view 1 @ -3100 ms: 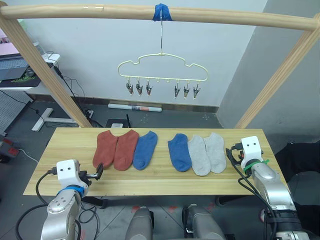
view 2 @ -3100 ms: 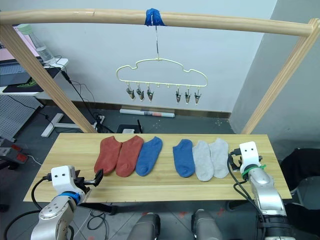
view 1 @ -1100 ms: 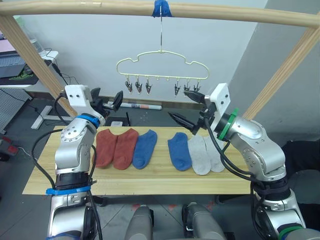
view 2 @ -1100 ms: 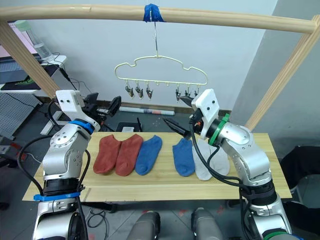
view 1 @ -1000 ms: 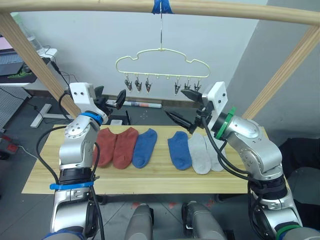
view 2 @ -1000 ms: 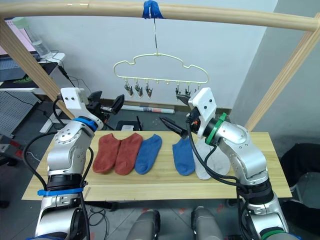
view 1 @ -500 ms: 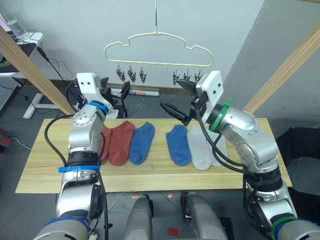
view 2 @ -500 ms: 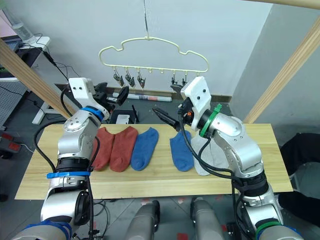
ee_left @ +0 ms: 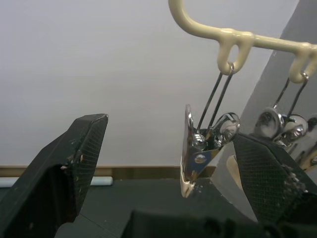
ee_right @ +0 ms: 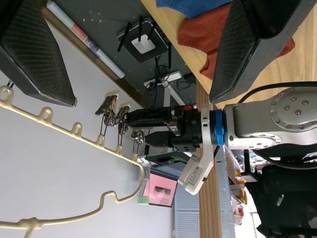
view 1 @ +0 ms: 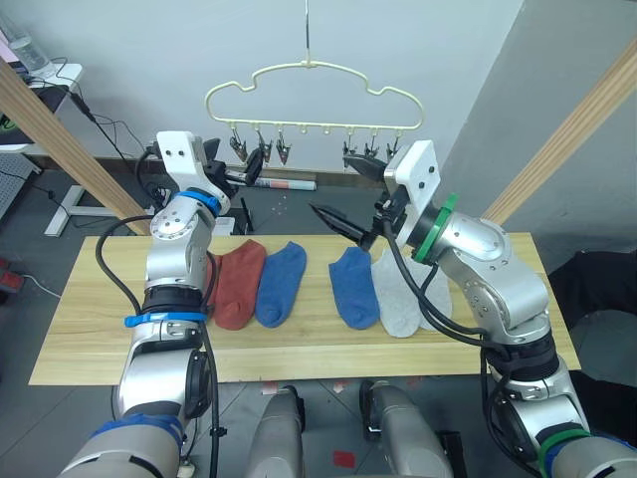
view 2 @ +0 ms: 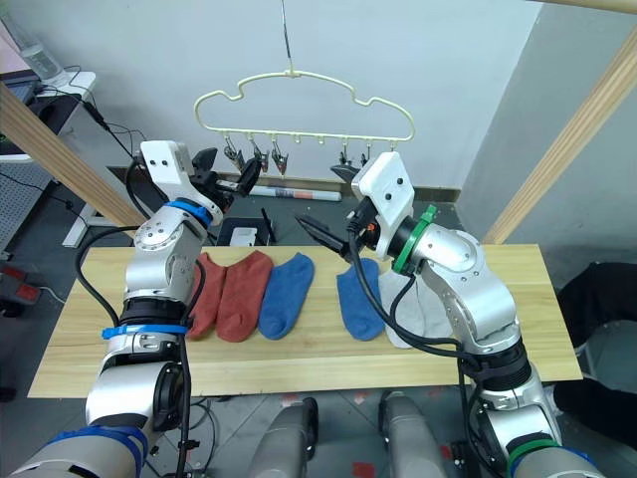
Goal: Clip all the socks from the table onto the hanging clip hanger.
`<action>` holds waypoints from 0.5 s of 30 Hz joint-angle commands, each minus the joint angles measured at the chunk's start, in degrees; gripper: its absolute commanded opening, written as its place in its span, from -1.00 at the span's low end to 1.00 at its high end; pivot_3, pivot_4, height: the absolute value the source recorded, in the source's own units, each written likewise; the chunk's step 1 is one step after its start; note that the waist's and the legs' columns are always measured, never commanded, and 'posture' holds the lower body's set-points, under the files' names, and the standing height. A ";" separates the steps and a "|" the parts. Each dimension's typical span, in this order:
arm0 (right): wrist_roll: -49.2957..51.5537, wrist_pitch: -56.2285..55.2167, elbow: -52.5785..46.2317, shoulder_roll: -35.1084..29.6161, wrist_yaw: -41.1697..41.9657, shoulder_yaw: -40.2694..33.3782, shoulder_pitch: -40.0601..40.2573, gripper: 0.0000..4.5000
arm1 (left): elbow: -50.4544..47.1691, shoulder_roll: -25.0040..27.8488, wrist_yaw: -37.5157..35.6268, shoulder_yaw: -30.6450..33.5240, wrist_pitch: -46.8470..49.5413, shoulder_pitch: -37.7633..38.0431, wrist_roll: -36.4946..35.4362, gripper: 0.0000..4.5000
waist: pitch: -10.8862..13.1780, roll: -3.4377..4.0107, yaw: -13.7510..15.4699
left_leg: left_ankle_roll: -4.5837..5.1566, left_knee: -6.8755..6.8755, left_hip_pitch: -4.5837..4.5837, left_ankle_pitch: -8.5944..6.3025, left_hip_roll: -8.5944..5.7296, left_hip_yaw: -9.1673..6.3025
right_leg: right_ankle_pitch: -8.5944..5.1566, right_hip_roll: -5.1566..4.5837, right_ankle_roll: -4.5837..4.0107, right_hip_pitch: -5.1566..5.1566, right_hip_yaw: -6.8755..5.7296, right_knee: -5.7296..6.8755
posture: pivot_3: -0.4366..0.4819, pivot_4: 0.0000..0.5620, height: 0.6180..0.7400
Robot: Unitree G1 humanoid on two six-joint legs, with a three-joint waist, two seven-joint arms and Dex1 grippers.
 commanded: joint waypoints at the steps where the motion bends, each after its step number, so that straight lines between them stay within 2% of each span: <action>1: 0.59 -1.81 -1.97 0.32 0.43 -0.41 -0.99 1.00 | -0.58 1.18 0.30 1.22 -1.81 -1.75 0.01 0.99 | 0.00 0.00 0.00 | 0.00 0.00 0.00 0.00 0.00 0.00 | 0.00 0.00 0.00 0.00 0.00 0.00 | -0.11 0.21 1.00; 11: 0.59 -1.90 -1.79 0.81 -0.08 -0.76 -1.04 1.00 | -1.00 1.19 1.95 1.56 -4.11 -1.55 0.92 0.99 | 0.00 0.00 0.00 | -0.01 0.00 0.00 0.00 0.00 0.00 | 0.00 0.00 0.00 0.00 0.00 0.00 | -0.11 0.21 1.00; 14: 0.61 -1.78 -1.84 0.93 -0.14 -0.79 -0.94 1.00 | -1.85 0.79 1.35 1.36 -4.18 -1.17 0.57 0.74 | 0.00 0.00 0.01 | 0.00 0.00 0.00 0.00 0.00 0.00 | 0.00 0.00 0.00 0.00 0.00 0.00 | -0.10 0.20 1.00; 15: 0.61 -1.73 -1.89 0.97 -0.18 -0.80 -0.92 1.00 | -2.02 0.66 1.29 1.25 -3.99 -1.17 0.55 0.59 | 0.00 0.00 0.01 | -0.01 0.00 0.00 0.00 0.00 0.00 | 0.00 0.00 0.00 0.00 -0.01 0.00 | -0.10 0.20 1.00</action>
